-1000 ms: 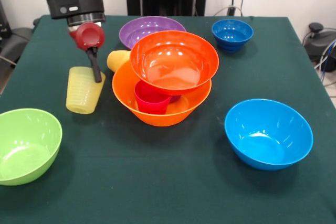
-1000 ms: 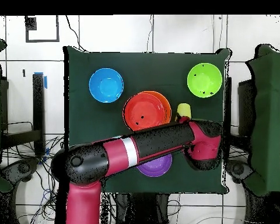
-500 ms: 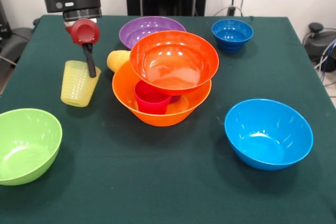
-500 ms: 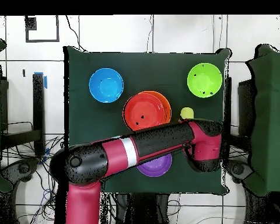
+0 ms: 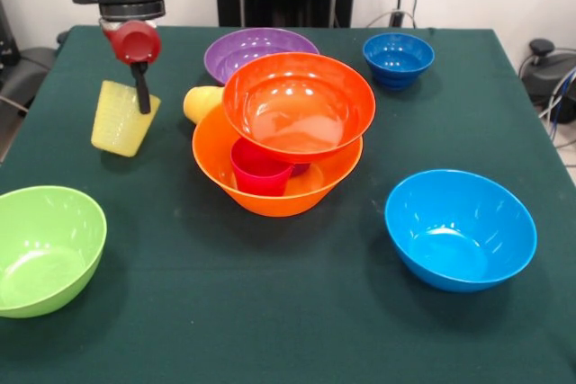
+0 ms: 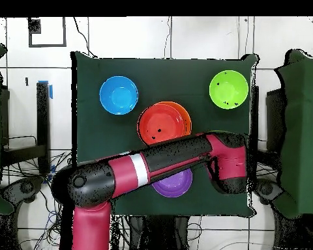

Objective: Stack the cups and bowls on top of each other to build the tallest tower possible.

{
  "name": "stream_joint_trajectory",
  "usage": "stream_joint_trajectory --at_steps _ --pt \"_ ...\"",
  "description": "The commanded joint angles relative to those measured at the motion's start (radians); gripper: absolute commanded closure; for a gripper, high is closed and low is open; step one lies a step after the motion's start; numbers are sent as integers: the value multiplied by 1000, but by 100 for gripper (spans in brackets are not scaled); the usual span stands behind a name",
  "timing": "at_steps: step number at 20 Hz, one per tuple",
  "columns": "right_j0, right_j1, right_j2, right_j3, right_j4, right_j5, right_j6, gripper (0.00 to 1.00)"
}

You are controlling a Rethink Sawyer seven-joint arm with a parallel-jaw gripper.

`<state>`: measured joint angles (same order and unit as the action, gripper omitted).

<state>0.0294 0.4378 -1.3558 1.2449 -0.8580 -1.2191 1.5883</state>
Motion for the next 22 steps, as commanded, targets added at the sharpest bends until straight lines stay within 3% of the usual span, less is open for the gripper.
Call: stream_joint_trajectory --at_steps 1,5,13,22 --pt "39 107 140 -150 -141 147 334 100" --pt "68 102 137 -148 -194 160 404 100" --pt "89 83 156 -146 -240 178 435 100" --pt "102 85 148 -158 -338 123 512 100"
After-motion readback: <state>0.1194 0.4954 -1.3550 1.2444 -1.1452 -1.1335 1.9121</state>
